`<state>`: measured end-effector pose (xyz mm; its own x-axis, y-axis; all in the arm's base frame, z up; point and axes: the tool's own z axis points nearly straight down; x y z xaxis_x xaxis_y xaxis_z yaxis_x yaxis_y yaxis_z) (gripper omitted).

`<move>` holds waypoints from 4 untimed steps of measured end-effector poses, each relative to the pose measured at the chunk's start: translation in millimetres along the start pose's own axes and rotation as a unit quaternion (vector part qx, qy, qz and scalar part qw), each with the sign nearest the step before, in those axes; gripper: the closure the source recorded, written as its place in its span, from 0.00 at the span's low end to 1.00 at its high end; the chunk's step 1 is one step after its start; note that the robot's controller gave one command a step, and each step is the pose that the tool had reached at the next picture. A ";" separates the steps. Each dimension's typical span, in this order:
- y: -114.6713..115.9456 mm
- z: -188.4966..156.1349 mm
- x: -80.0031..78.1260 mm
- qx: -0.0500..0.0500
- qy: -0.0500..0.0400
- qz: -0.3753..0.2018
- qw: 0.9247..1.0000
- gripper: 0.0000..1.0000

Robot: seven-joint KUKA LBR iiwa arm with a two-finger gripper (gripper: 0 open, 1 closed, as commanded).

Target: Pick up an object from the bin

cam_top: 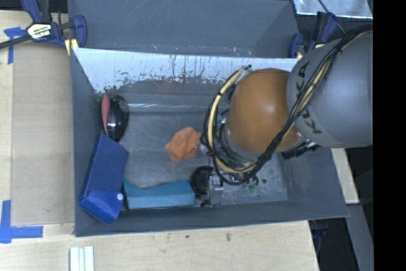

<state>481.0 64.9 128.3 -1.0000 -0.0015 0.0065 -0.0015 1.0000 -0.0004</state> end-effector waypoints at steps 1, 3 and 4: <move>-0.2 -4.2 -2.1 0.000 -0.004 0.001 1.000 0.00; -4.3 49.4 -57.6 -0.001 -0.002 0.036 0.999 1.00; -4.3 49.4 -57.6 -0.001 -0.002 0.036 0.999 1.00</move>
Offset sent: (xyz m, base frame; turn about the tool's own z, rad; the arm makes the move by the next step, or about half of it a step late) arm 0.0638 0.0046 -0.0583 -0.1558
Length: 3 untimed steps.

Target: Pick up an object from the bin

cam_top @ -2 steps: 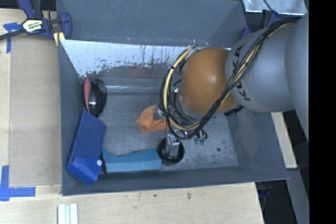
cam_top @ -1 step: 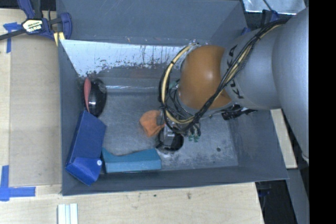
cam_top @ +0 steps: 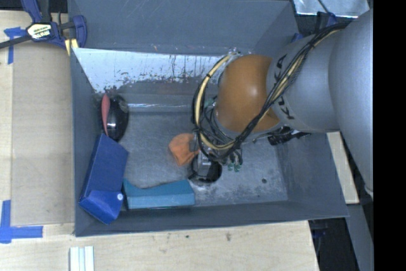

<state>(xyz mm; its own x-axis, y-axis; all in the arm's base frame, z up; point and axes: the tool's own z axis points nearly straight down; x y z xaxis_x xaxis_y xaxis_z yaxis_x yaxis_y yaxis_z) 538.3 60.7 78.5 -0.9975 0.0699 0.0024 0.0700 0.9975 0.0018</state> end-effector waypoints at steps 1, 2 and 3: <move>-4.8 -39.0 -21.2 0.001 0.000 -0.008 1.000 1.00; -10.2 -57.1 -38.6 0.000 -0.009 -0.005 1.000 1.00; -1.8 -7.5 -34.9 0.002 -0.001 -0.014 1.000 1.00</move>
Offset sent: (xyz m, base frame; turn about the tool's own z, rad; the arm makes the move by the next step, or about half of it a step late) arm 0.0452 -0.0206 -0.0085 0.0026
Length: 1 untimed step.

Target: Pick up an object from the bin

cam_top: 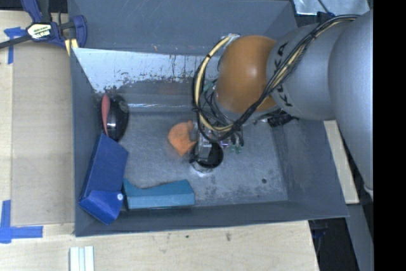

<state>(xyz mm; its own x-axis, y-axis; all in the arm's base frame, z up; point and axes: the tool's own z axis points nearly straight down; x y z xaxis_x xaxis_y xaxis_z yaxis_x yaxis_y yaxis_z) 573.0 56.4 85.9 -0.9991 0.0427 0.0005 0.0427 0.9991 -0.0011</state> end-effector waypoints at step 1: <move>15.6 -20.9 1.4 0.001 0.000 -0.003 1.000 1.00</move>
Offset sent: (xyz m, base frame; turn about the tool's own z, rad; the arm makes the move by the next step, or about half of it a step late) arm 0.0300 -0.0190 -0.0159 -0.1694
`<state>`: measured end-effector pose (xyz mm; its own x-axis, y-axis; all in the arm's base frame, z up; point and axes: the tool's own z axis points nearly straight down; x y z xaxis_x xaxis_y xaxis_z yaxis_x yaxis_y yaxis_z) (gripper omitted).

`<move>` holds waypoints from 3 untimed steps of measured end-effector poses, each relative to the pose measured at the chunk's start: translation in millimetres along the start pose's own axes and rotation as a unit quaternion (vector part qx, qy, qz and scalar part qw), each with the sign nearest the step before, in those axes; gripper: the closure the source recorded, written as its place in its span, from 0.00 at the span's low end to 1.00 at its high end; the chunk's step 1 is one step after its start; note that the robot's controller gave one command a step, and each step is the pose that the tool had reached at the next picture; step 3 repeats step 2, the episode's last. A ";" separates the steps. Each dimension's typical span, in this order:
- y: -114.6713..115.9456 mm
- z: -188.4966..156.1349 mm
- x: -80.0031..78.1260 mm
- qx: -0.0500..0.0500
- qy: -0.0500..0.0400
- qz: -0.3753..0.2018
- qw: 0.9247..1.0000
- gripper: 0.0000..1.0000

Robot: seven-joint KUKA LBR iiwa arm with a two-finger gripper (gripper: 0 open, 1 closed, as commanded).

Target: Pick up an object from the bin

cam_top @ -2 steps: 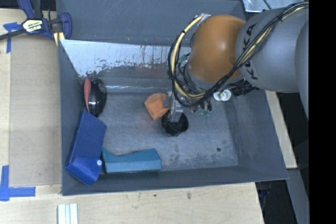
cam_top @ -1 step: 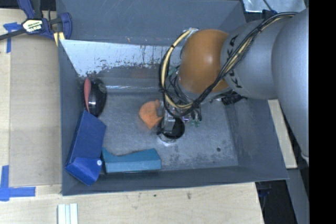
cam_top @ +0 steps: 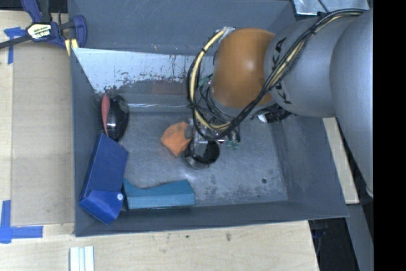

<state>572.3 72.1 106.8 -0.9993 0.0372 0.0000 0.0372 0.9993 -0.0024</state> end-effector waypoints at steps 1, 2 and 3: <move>-8.8 -15.6 -15.9 -0.002 -0.006 -0.034 0.999 1.00; -25.6 26.7 -34.7 -0.005 0.009 -0.027 1.000 1.00; -25.6 26.7 -34.7 -0.005 0.009 -0.027 1.000 1.00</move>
Offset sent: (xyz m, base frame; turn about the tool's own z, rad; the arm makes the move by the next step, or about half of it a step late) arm 0.0335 -0.0319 -0.0368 -0.0538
